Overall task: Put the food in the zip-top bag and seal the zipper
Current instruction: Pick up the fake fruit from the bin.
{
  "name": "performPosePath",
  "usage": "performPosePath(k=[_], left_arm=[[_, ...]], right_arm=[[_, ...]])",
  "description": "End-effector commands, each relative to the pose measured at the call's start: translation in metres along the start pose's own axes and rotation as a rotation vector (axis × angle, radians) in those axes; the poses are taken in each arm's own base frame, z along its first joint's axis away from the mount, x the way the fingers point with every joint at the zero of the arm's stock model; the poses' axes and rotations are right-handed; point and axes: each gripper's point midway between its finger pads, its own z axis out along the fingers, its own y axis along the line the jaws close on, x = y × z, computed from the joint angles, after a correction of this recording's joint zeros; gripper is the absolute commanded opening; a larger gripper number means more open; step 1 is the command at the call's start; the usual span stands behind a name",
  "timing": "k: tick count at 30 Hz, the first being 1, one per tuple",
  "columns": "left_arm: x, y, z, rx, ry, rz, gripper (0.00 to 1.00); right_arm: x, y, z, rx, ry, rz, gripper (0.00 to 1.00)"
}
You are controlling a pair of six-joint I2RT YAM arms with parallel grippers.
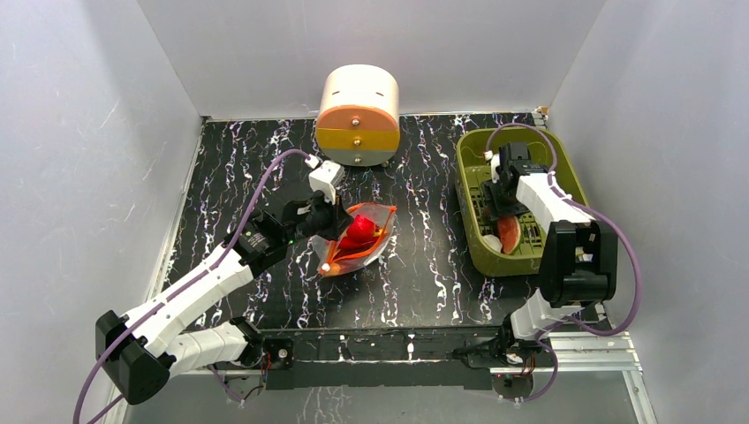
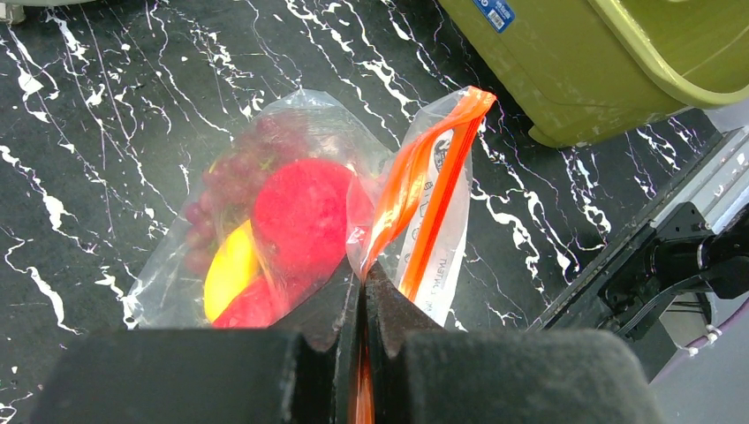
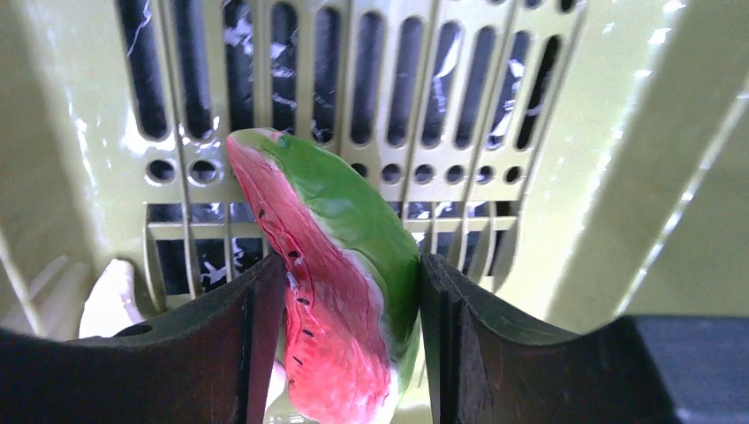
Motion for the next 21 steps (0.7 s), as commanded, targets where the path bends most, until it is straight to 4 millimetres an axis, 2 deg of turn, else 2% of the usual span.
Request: performPosePath(k=[1, 11, 16, 21], left_arm=[[-0.026, -0.003, -0.005, 0.001, -0.068, 0.009, 0.00], [-0.035, -0.006, -0.010, 0.006, -0.092, -0.009, 0.00], [-0.039, -0.010, -0.016, 0.019, -0.099, -0.028, 0.00], [-0.039, -0.016, -0.023, 0.048, -0.113, -0.054, 0.00]], right_arm=[[-0.043, -0.037, -0.041, 0.153, -0.168, 0.079, 0.16], [-0.067, -0.057, -0.096, 0.231, -0.319, 0.155, 0.12], [-0.076, -0.054, -0.120, 0.197, -0.367, 0.192, 0.11], [-0.097, -0.052, -0.151, 0.147, -0.452, 0.205, 0.11]])
